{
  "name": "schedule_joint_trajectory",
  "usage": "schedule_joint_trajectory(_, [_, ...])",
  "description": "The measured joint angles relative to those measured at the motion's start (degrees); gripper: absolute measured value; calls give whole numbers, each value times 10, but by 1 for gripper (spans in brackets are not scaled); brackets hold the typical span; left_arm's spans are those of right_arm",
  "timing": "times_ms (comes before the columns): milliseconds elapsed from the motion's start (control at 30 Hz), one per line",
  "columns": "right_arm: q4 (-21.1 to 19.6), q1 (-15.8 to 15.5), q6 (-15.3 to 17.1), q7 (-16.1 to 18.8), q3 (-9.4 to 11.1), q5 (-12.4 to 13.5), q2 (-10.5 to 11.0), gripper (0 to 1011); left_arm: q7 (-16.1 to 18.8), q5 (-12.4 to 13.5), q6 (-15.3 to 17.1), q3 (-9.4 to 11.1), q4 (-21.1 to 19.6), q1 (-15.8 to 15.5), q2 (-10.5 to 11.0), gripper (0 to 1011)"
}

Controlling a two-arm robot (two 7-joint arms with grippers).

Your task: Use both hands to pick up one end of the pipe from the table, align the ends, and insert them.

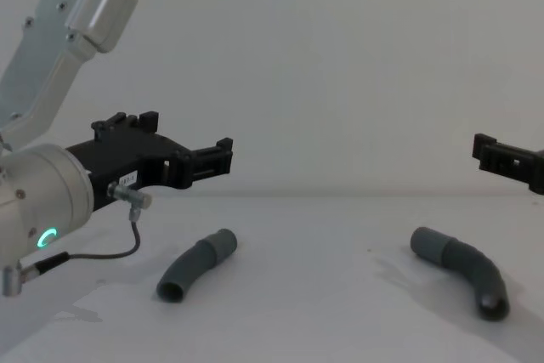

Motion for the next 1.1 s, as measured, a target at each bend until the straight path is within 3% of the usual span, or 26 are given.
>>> schedule_joint_trajectory(1100, [0,0,0,0,0,0,0,1004,0,0,0,0,0,0,0,1001])
